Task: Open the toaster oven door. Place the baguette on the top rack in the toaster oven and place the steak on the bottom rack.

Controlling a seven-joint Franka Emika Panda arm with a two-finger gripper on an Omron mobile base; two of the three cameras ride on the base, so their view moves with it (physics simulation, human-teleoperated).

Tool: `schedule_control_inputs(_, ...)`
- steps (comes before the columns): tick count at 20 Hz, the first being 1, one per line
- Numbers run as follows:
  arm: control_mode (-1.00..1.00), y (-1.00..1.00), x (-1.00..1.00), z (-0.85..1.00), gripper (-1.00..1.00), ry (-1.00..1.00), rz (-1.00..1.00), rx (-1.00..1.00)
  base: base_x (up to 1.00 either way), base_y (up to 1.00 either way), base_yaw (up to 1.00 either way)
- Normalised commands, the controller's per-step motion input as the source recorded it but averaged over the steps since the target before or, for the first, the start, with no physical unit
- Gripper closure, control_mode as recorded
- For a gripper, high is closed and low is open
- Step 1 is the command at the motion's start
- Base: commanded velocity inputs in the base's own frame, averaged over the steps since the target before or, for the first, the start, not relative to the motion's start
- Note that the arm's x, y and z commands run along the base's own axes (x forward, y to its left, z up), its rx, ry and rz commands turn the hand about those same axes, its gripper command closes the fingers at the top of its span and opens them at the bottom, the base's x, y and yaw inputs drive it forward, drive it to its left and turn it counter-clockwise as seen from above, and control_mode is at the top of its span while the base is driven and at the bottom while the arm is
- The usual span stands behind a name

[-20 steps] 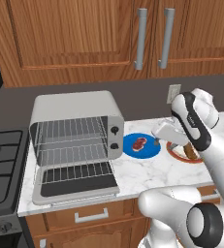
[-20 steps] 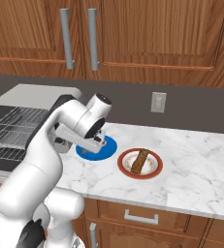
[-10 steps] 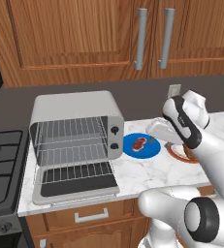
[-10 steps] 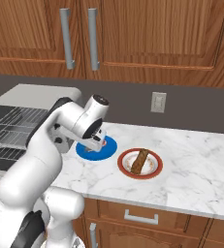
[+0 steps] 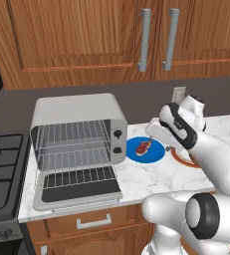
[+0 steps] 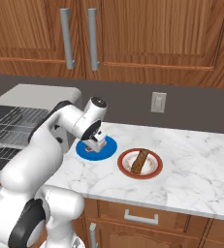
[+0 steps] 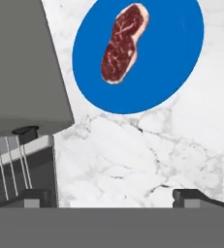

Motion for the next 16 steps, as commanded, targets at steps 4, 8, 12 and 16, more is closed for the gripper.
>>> schedule_control_inputs(4, -1.00, -0.12, 0.37, -0.05, -1.00, 0.18, -0.20, 0.00, 0.00, 0.00, 0.00)
schedule_control_inputs(8, -1.00, -0.28, 0.27, -0.07, -1.00, 0.15, -0.05, 0.00, 0.00, 0.00, 0.00)
schedule_control_inputs(12, -1.00, -0.27, 0.17, -0.11, -1.00, 0.08, 0.00, 0.00, 0.00, 0.00, 0.00)
schedule_control_inputs(16, -1.00, -0.12, 0.17, -0.19, -1.00, -0.03, 0.00, 0.00, 0.00, 0.00, 0.00)
